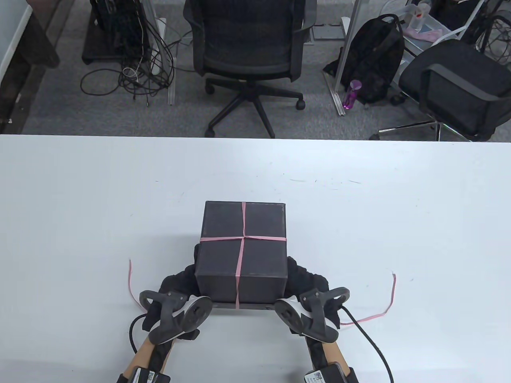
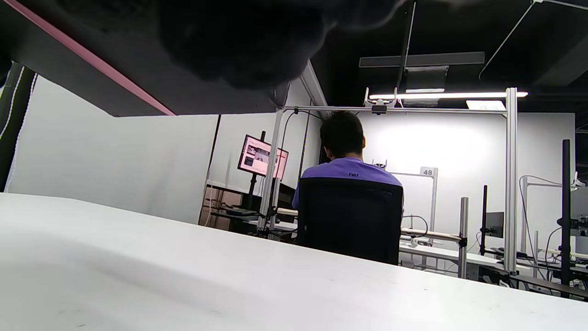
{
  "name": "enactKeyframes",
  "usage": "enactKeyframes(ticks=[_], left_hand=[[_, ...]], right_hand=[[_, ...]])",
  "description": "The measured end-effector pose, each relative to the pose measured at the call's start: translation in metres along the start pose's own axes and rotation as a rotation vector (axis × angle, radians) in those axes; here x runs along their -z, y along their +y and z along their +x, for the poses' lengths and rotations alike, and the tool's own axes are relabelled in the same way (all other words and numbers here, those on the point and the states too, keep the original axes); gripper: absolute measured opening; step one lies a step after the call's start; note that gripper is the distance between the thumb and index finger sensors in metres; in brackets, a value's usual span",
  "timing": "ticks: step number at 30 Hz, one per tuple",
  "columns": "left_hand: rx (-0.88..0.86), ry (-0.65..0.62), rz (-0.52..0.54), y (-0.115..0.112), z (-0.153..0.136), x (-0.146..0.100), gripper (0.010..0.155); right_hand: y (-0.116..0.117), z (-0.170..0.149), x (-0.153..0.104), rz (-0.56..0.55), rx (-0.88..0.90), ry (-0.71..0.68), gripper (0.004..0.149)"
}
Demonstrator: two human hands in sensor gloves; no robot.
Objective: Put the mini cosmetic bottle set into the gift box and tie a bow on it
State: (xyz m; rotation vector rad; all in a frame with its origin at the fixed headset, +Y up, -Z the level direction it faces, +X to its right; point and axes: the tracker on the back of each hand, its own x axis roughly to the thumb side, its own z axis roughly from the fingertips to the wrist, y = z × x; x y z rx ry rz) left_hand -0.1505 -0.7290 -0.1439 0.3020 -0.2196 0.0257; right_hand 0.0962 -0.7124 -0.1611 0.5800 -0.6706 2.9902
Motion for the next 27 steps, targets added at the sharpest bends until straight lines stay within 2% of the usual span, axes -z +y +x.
enactKeyframes(ticks=[6, 9, 13, 20, 27], left_hand=[[-0.018, 0.007, -0.036, 0.002, -0.003, 0.001, 0.072], [-0.074, -0.008, -0.066, 0.003, -0.007, 0.002, 0.070], [-0.144, -0.019, -0.055, 0.005, -0.010, 0.003, 0.069], [-0.274, -0.026, 0.089, 0.019, -0.015, 0.000, 0.066], [-0.434, 0.016, 0.210, 0.033, -0.023, -0.001, 0.061]], right_hand=[[-0.001, -0.005, 0.001, 0.023, 0.067, 0.002, 0.073], [-0.001, -0.010, 0.001, 0.034, 0.132, 0.004, 0.073], [-0.003, -0.017, 0.002, 0.018, 0.224, 0.011, 0.073], [-0.013, -0.026, 0.001, -0.046, 0.388, 0.008, 0.071], [-0.025, -0.028, 0.002, -0.165, 0.545, -0.033, 0.066]])
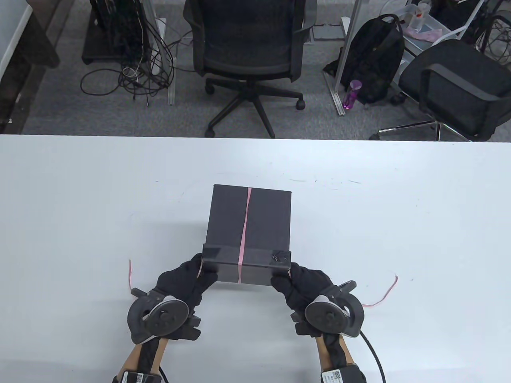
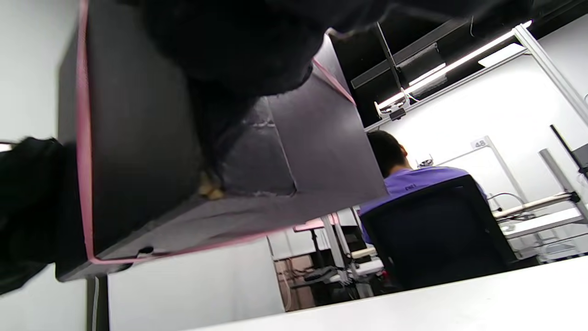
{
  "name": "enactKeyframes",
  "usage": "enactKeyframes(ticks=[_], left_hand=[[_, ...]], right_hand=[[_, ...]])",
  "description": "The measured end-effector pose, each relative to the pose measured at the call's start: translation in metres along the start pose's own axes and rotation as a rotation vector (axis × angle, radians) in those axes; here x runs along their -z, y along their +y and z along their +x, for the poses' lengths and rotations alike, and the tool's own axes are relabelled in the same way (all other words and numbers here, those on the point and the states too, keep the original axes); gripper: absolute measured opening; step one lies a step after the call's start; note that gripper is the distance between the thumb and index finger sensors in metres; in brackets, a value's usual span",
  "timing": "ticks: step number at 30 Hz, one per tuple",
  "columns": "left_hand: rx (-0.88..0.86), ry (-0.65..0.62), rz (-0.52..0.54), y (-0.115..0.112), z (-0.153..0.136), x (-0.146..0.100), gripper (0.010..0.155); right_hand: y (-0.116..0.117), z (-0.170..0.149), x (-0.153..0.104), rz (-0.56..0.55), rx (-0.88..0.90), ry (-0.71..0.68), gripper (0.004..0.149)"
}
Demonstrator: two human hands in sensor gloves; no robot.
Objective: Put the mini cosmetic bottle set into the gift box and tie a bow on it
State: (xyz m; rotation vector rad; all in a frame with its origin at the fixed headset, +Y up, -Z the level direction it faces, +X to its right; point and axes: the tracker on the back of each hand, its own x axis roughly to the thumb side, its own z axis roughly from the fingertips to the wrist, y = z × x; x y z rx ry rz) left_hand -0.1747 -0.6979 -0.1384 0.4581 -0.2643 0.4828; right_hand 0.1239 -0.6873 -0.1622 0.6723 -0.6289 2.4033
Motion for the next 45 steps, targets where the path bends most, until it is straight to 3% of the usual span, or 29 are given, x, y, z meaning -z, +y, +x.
enactKeyframes(ticks=[10, 16, 23, 26, 32, 34, 39, 45], left_hand=[[-0.195, 0.058, -0.034, 0.000, -0.006, 0.003, 0.057], [-0.336, 0.155, -0.029, 0.003, -0.008, 0.003, 0.054], [-0.559, 0.398, -0.190, -0.007, -0.017, 0.003, 0.052], [-0.619, 0.478, -0.280, -0.014, -0.020, 0.002, 0.053], [-0.550, 0.535, -0.445, -0.025, -0.024, 0.003, 0.054], [-0.555, 0.524, -0.428, -0.025, -0.020, 0.004, 0.053], [-0.349, 0.446, -0.373, -0.025, -0.009, 0.006, 0.054], [-0.367, 0.464, -0.356, -0.029, -0.009, 0.004, 0.054]], right_hand=[[-0.007, 0.003, 0.002, -0.078, 0.110, 0.051, 0.057], [-0.004, -0.006, 0.000, -0.061, 0.239, 0.198, 0.056], [0.002, -0.021, -0.002, 0.135, 0.561, 0.510, 0.054], [0.006, -0.028, -0.004, 0.243, 0.611, 0.603, 0.054], [0.015, -0.033, -0.006, 0.322, 0.552, 0.637, 0.053], [0.014, -0.035, -0.006, 0.317, 0.520, 0.633, 0.053], [0.014, -0.035, -0.005, 0.368, 0.447, 0.616, 0.054], [0.014, -0.028, -0.001, 0.390, 0.263, 0.575, 0.056]])
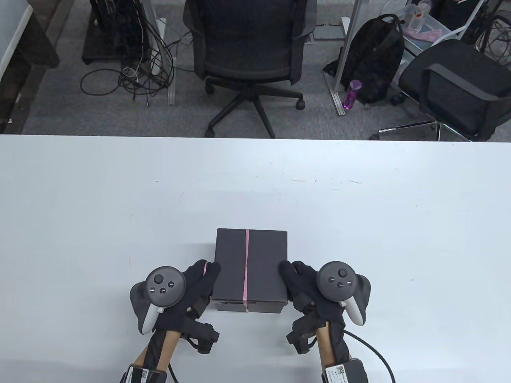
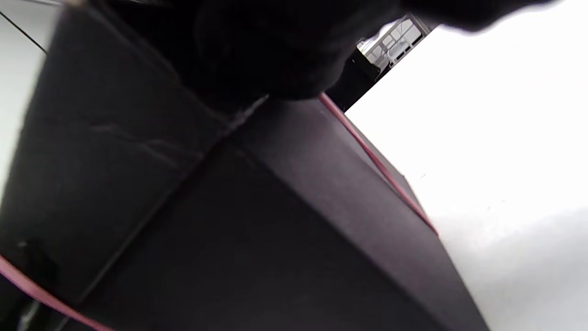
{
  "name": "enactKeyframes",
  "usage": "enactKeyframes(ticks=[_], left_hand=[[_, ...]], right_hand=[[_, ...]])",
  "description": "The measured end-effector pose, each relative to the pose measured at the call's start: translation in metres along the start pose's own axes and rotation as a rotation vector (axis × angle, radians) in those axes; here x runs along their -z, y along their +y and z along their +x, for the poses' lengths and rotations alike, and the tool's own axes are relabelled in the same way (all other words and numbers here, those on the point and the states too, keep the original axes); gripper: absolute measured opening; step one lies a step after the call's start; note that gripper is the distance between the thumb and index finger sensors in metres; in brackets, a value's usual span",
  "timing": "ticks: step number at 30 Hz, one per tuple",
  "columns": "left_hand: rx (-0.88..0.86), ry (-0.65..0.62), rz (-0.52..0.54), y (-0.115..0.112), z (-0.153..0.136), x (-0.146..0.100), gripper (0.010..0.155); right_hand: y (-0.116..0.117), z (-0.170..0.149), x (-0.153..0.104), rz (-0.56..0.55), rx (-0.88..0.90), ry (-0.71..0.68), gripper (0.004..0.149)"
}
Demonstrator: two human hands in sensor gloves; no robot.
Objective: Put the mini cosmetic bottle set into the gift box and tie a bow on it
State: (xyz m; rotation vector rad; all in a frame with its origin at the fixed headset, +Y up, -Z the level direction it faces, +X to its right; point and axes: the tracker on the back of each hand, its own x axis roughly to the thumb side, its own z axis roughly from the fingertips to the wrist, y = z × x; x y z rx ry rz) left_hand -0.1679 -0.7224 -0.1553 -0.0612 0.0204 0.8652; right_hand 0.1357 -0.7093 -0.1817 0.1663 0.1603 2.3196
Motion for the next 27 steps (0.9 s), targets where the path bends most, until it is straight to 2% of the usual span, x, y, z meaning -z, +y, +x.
enactKeyframes(ticks=[5, 8, 10, 13, 15, 17, 20, 23, 25, 27], left_hand=[[-0.018, -0.006, 0.023, -0.003, -0.003, 0.001, 0.056], [0.001, 0.010, -0.039, 0.005, -0.002, 0.002, 0.059], [0.022, 0.050, -0.021, 0.014, -0.006, 0.002, 0.064], [-0.029, 0.126, 0.006, 0.023, -0.015, 0.004, 0.069], [-0.072, 0.158, 0.020, 0.031, -0.020, 0.004, 0.073], [-0.112, 0.145, 0.050, 0.039, -0.021, 0.003, 0.073], [-0.247, 0.092, 0.040, 0.050, -0.017, -0.002, 0.069], [-0.393, -0.004, -0.005, 0.056, -0.013, -0.004, 0.053], [-0.482, -0.091, -0.055, 0.056, -0.010, -0.005, 0.047], [-0.587, -0.173, -0.087, 0.055, -0.007, -0.007, 0.046]], right_hand=[[0.001, 0.008, -0.004, -0.068, -0.109, -0.008, 0.056], [-0.003, 0.012, -0.005, -0.076, -0.145, 0.006, 0.057], [-0.010, 0.012, -0.007, -0.094, -0.164, 0.036, 0.060], [-0.023, 0.007, -0.010, -0.228, -0.133, 0.056, 0.052], [-0.034, -0.002, -0.012, -0.289, -0.021, 0.055, 0.049], [-0.039, -0.010, -0.012, -0.280, 0.154, 0.056, 0.047], [-0.043, -0.021, -0.010, -0.194, 0.533, 0.033, 0.041], [-0.043, -0.022, -0.008, -0.072, 0.835, -0.104, 0.042], [-0.045, -0.019, -0.007, -0.021, 0.934, -0.195, 0.046], [-0.048, -0.012, -0.009, 0.034, 0.954, -0.291, 0.048]])
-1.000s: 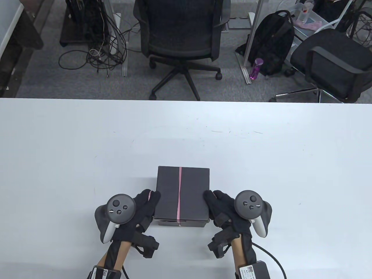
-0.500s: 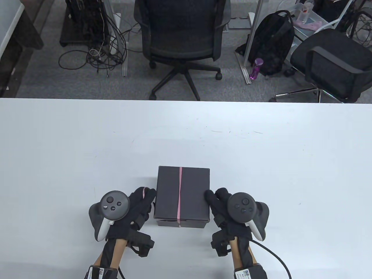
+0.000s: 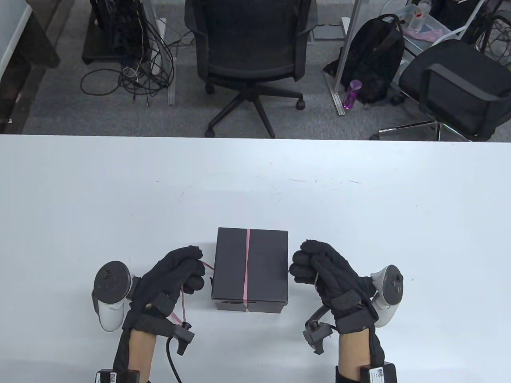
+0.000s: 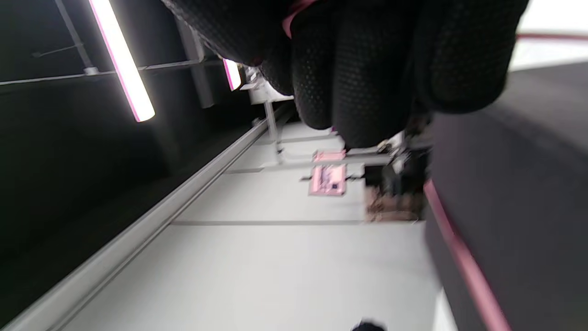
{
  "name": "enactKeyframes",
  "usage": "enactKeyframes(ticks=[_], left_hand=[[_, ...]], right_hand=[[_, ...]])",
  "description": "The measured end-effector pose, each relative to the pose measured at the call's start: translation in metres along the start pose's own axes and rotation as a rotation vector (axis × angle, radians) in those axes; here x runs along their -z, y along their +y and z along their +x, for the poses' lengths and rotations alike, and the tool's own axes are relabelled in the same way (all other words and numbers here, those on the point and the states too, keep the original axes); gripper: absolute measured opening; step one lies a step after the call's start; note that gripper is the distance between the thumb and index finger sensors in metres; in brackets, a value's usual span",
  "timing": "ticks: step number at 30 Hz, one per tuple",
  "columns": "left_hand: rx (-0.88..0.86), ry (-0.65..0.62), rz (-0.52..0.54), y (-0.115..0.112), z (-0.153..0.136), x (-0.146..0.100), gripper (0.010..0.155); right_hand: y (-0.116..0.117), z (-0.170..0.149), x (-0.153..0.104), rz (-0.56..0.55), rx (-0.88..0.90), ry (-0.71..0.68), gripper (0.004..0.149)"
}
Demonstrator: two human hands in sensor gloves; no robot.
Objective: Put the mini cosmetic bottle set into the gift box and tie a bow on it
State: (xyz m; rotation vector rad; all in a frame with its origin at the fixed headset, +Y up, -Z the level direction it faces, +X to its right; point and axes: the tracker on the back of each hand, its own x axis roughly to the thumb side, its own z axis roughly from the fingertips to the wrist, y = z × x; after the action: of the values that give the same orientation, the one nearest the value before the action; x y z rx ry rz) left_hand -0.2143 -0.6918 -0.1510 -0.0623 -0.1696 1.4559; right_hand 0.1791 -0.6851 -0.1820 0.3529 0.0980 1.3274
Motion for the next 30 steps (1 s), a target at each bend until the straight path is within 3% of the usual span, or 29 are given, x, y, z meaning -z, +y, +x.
enactKeyframes(ticks=[2, 6, 8, 10, 12, 14, 16, 20, 24, 27, 30], left_hand=[[-0.085, -0.085, -0.036, -0.002, 0.006, -0.002, 0.049], [-0.053, -0.216, 0.006, 0.002, 0.019, -0.008, 0.048], [0.011, -0.214, 0.046, 0.006, 0.022, -0.009, 0.045], [0.148, -0.163, 0.106, 0.013, 0.019, -0.010, 0.044], [0.388, -0.026, 0.191, 0.020, 0.006, -0.007, 0.044], [0.556, 0.083, 0.212, 0.023, -0.010, -0.003, 0.044], [0.680, 0.187, 0.233, 0.024, -0.027, 0.002, 0.045], [0.863, 0.354, 0.212, 0.026, -0.052, 0.006, 0.054], [1.044, 0.503, 0.154, 0.030, -0.057, 0.006, 0.065], [1.126, 0.531, 0.185, 0.030, -0.050, 0.005, 0.071], [1.227, 0.532, 0.271, 0.030, -0.036, 0.002, 0.074]], right_hand=[[0.006, 0.010, 0.000, 0.089, -0.054, -0.059, 0.052], [0.015, 0.027, -0.002, 0.103, -0.220, -0.200, 0.051], [0.019, 0.033, -0.004, 0.100, -0.292, -0.199, 0.047], [0.019, 0.035, -0.005, 0.069, -0.485, -0.138, 0.044], [0.014, 0.029, -0.002, 0.013, -0.851, -0.072, 0.042], [0.007, 0.017, 0.001, -0.050, -1.100, 0.033, 0.041], [-0.002, 0.000, 0.003, -0.110, -1.231, 0.187, 0.041], [-0.023, -0.026, 0.002, -0.148, -1.354, 0.411, 0.047], [-0.034, -0.034, -0.001, -0.068, -1.335, 0.700, 0.071], [-0.035, -0.029, -0.004, -0.079, -1.322, 0.776, 0.088], [-0.032, -0.015, -0.005, -0.156, -1.428, 0.762, 0.090]])
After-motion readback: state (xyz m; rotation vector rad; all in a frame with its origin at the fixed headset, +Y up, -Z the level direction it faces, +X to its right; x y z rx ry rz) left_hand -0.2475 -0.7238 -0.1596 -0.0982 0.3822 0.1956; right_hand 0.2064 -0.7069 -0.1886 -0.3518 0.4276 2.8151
